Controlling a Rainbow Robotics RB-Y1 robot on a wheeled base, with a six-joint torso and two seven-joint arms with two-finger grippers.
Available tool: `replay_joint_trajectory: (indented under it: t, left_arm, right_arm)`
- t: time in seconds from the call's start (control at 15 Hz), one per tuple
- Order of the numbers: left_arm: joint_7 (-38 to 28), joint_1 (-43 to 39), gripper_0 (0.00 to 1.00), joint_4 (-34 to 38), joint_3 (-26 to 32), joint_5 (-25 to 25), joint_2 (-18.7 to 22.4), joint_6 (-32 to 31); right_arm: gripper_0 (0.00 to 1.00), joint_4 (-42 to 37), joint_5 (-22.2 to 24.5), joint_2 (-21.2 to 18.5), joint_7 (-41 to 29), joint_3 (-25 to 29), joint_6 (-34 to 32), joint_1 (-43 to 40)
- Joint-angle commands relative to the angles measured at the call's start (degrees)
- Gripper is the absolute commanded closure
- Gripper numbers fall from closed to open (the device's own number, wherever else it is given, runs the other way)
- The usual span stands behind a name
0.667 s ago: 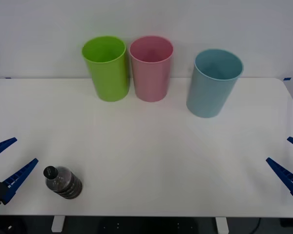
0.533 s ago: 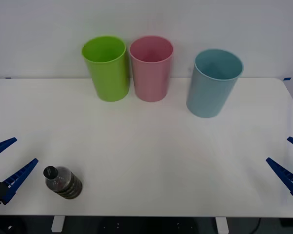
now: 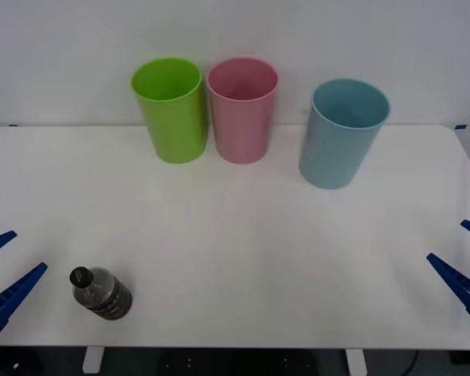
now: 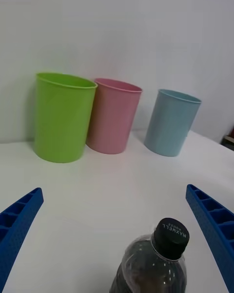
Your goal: Grasp the object on the table and drop it into the matching bin: aluminum can to the light blue bin, PET bottle to the pink bin.
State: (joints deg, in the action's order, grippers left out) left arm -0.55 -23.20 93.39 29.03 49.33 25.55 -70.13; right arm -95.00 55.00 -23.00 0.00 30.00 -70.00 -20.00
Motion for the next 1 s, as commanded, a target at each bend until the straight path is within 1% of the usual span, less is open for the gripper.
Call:
replay_joint_trajectory:
  t: [0.07, 0.27, 0.4, 0.6, 0.8, 1.0]
  left_arm:
    - [0.55, -1.5, 0.0, -0.67, 0.58, -0.11, 0.64, -0.09]
    - [2.05, -2.37, 0.0, -3.22, 0.58, -0.11, 1.78, -0.27]
    - [5.74, -2.37, 0.0, -6.12, 0.41, -0.11, 2.84, -0.53]
    - [10.4, -2.9, 0.0, -8.93, -0.82, -0.11, 5.65, -0.53]
    - [13.03, -3.34, 0.0, -9.1, -4.34, 0.07, 8.2, -0.62]
    - [19.36, -1.41, 0.0, -12.62, -7.68, 0.95, 8.73, -1.06]
  right_arm:
    - [0.0, 0.0, 0.0, 0.0, 0.0, 0.0, 0.0, 0.0]
    - [0.0, 0.0, 0.0, 0.0, 0.0, 0.0, 0.0, 0.0]
    - [0.0, 0.0, 0.0, 0.0, 0.0, 0.0, 0.0, 0.0]
    - [0.0, 0.0, 0.0, 0.0, 0.0, 0.0, 0.0, 0.0]
    - [0.0, 0.0, 0.0, 0.0, 0.0, 0.0, 0.0, 0.0]
    - [0.0, 0.0, 0.0, 0.0, 0.0, 0.0, 0.0, 0.0]
